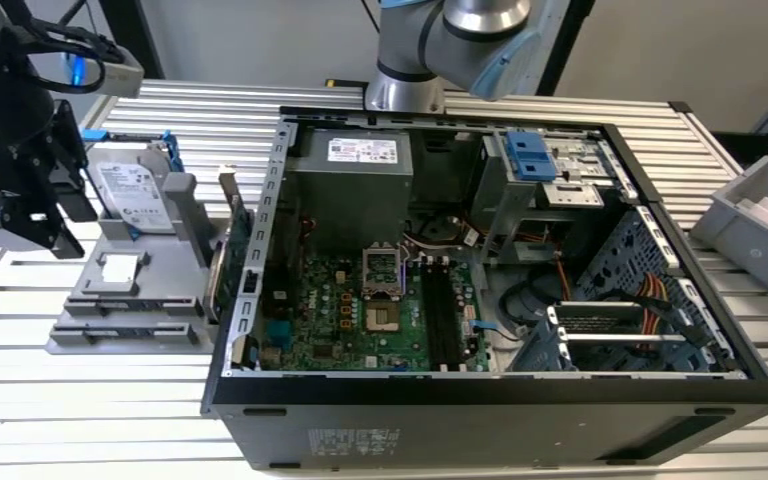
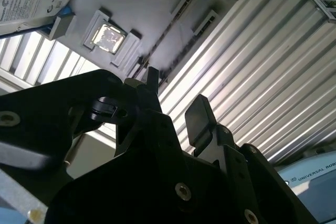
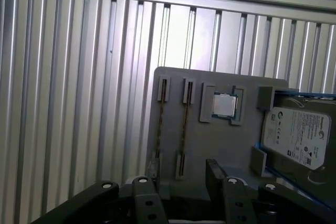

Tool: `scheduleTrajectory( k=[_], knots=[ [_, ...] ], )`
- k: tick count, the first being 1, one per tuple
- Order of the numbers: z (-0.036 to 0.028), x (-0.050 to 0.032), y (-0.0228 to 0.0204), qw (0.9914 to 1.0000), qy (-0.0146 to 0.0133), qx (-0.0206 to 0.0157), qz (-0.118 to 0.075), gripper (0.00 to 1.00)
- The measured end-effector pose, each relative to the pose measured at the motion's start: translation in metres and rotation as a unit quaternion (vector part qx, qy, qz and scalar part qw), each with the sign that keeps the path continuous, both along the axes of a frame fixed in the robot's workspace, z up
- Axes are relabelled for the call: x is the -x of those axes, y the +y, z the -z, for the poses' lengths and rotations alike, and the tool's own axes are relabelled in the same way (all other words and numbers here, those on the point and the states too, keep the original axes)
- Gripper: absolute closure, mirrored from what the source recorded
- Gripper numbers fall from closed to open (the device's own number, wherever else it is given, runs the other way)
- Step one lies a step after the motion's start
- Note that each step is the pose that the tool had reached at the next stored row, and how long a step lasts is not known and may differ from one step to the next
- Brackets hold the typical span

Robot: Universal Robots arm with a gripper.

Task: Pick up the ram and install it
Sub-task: 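Pick up the ram and move it above insertion slot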

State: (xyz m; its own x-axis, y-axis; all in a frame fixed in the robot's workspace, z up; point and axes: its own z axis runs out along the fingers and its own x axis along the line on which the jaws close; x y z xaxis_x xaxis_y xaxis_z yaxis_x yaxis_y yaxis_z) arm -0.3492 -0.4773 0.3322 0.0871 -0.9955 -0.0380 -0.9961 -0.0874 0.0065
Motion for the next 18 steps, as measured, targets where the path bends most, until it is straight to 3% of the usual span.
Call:
scheduleTrajectory(
  k=[12,13,18],
  knots=[
    [0.0114,0.0000,0.0000,1.00000,0.0000,0.0000,0.001,0.00],
    [0.0205,0.0000,0.0000,1.00000,0.0000,-0.0001,0.001,0.00],
    [0.0257,0.0000,0.0000,1.00000,0.0000,0.0000,0.001,0.00]
  ],
)
